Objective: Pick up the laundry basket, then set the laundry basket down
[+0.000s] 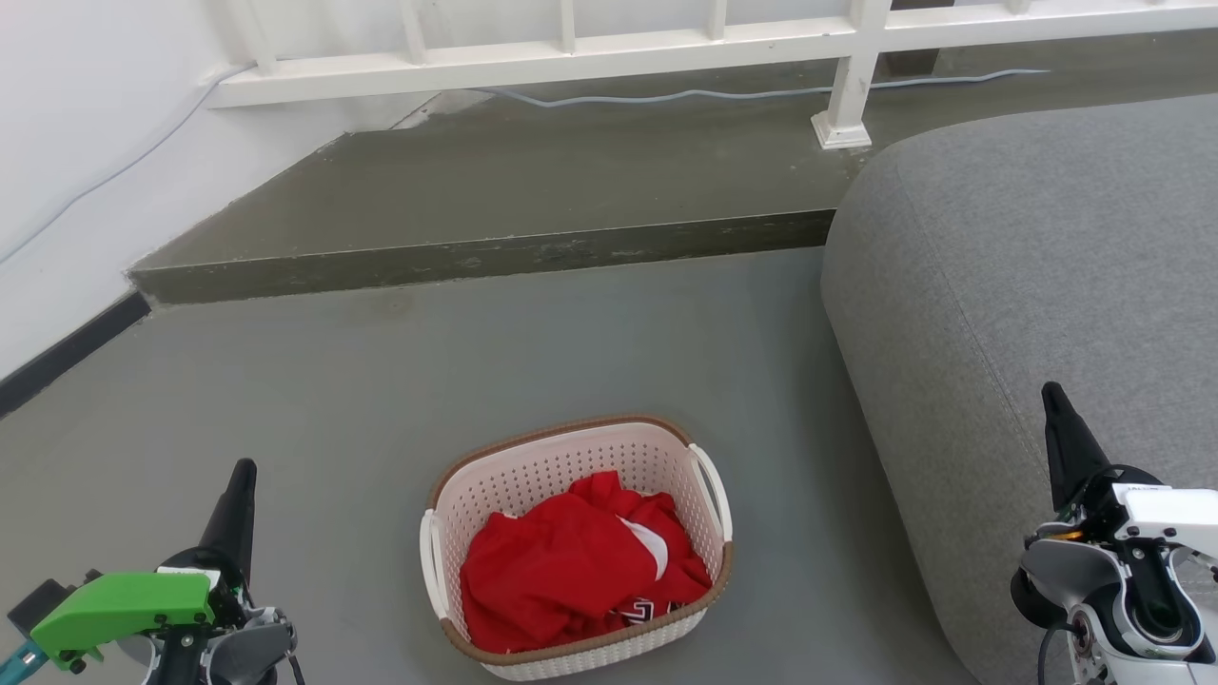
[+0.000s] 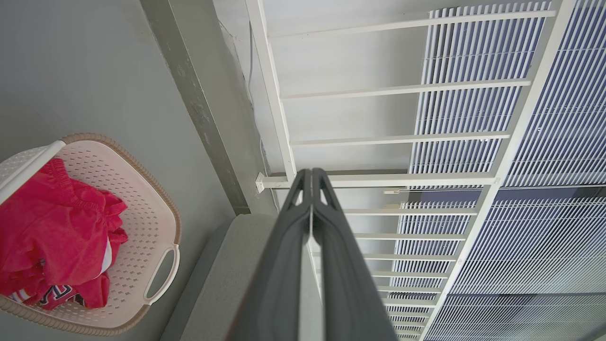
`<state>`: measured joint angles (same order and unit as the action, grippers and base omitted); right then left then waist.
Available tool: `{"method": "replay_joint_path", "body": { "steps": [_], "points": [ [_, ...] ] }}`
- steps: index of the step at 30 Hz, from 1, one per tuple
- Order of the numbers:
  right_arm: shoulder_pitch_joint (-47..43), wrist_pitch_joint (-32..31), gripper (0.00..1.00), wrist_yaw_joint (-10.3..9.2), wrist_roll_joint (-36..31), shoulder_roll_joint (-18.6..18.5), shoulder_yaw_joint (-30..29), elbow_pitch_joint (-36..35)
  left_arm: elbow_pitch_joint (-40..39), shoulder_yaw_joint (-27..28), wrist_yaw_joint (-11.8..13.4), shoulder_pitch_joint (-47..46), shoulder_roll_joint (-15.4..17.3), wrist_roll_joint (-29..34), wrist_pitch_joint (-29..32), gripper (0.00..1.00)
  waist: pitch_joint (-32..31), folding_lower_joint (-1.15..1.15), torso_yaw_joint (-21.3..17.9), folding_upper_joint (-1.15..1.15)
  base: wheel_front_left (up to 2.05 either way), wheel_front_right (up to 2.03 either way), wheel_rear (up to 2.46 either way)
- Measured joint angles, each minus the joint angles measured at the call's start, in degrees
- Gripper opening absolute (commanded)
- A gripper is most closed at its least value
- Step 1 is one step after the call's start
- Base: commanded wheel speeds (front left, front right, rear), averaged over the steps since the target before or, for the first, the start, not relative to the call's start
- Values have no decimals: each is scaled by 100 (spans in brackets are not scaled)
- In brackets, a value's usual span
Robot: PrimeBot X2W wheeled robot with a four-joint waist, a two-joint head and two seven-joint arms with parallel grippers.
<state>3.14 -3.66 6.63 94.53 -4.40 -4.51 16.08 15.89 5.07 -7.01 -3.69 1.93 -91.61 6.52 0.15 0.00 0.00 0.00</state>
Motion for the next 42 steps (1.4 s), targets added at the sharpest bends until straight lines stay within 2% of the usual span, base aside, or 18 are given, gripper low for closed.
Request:
{"method": "replay_joint_path", "body": {
  "steps": [42],
  "points": [
    [22,-16,0,1,-1,14,-18,4,-2,-3,-1,0,0,0,-1,0,0,0,-1,0,0,0,0]
  ]
}}
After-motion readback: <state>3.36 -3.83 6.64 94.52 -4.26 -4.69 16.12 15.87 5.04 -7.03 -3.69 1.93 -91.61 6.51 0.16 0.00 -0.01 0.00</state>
